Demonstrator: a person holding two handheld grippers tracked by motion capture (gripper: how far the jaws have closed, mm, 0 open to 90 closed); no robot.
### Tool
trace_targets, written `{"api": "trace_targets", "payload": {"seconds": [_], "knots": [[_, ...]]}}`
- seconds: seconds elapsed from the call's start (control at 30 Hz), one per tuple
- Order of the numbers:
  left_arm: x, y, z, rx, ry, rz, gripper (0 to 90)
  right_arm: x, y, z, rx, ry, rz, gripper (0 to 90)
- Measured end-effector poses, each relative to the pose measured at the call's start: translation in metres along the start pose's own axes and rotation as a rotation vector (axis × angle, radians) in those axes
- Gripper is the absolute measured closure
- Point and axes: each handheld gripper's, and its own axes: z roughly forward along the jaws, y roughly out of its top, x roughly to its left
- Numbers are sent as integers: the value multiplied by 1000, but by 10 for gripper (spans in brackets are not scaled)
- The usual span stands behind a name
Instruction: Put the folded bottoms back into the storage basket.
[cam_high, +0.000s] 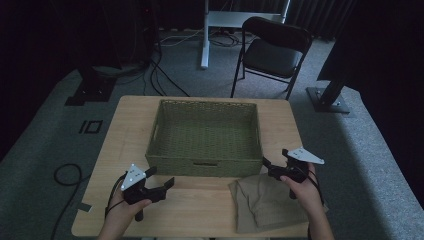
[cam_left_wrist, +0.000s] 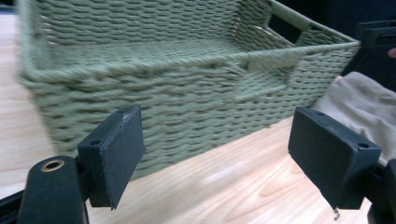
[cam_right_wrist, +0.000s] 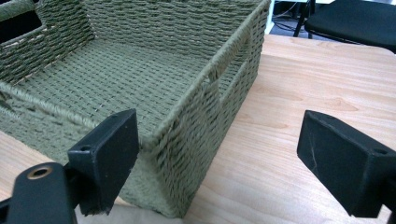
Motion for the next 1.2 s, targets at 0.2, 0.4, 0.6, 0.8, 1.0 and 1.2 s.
{"api": "trace_targets", "payload": {"seconds": [0.2, 0.4, 0.6, 0.8, 1.0, 1.2], "knots": [[-13, -5, 9, 21, -31, 14, 188, -4, -9, -4, 4, -7, 12, 124], [-27, -8, 20, 35, -71, 21, 188, -8, -16, -8, 10, -13, 17, 124], [-43, -11, 34, 62, -110, 41, 188, -17, -28, -17, 25, -26, 29, 124], [-57, -17, 50, 94, -148, 51, 188, -22, -36, -23, 35, -28, 25, 125], [-75, -23, 66, 141, -189, 64, 188, -30, -47, -32, 52, -45, 21, 125], [-88, -25, 80, 155, -202, 79, 188, -37, -53, -38, 50, -53, 22, 125]]}}
